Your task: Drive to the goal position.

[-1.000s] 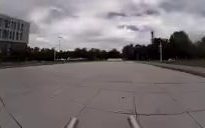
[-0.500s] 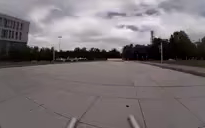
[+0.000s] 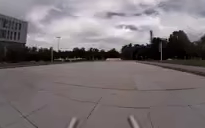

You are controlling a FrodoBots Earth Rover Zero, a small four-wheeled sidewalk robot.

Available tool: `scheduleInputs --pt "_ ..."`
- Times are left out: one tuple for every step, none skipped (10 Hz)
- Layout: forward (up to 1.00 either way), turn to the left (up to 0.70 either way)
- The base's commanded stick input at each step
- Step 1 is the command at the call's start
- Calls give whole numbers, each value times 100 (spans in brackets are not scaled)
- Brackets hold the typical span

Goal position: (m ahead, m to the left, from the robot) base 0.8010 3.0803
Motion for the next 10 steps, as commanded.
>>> scheduleInputs --pt "70 1" --pt "70 1" --pt "70 1" --pt "70 1" --pt "70 1" --pt "70 1" --pt "70 1" --pt "70 1" --pt "70 1" --pt "70 1"
